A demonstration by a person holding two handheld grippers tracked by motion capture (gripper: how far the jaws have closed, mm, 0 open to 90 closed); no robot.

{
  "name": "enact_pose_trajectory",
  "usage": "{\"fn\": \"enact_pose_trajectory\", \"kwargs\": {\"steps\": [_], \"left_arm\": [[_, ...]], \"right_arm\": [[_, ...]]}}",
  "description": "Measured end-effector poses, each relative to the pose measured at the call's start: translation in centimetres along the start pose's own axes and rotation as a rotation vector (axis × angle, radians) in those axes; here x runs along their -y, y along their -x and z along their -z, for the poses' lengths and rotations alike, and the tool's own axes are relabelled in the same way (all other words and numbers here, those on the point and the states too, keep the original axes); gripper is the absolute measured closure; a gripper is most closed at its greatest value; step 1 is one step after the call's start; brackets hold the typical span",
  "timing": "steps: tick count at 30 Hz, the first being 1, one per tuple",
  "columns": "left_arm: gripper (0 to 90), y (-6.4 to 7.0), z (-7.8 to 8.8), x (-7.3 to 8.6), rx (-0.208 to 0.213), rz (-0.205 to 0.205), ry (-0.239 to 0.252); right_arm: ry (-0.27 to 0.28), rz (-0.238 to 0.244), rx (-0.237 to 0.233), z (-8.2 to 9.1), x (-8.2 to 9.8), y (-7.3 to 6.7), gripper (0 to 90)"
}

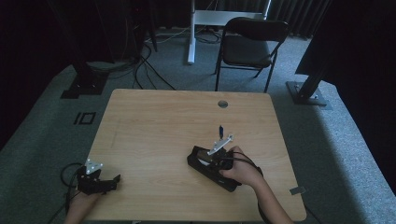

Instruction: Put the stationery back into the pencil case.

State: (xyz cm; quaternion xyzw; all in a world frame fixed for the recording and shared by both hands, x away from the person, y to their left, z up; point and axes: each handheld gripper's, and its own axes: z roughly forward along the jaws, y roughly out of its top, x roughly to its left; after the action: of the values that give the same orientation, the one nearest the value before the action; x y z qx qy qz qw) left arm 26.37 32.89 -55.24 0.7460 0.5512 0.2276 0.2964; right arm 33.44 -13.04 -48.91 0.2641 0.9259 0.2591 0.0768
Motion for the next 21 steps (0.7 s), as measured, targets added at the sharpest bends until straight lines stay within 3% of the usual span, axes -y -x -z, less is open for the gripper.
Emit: {"fn": "enact_pose_trajectory", "kwargs": {"steps": [11, 21], "left_arm": [[0.2, 0.0, 0.0, 0.0, 0.0, 0.0, 0.0], [0.2, 0.0, 0.0, 0.0, 0.0, 0.0, 0.0]], "right_arm": [[-0.036, 0.013, 0.025, -0.6, -0.4, -0.1, 78.2], [-0.047, -0.017, -0.004, -1.1, -0.4, 0.0, 76.2]]}}
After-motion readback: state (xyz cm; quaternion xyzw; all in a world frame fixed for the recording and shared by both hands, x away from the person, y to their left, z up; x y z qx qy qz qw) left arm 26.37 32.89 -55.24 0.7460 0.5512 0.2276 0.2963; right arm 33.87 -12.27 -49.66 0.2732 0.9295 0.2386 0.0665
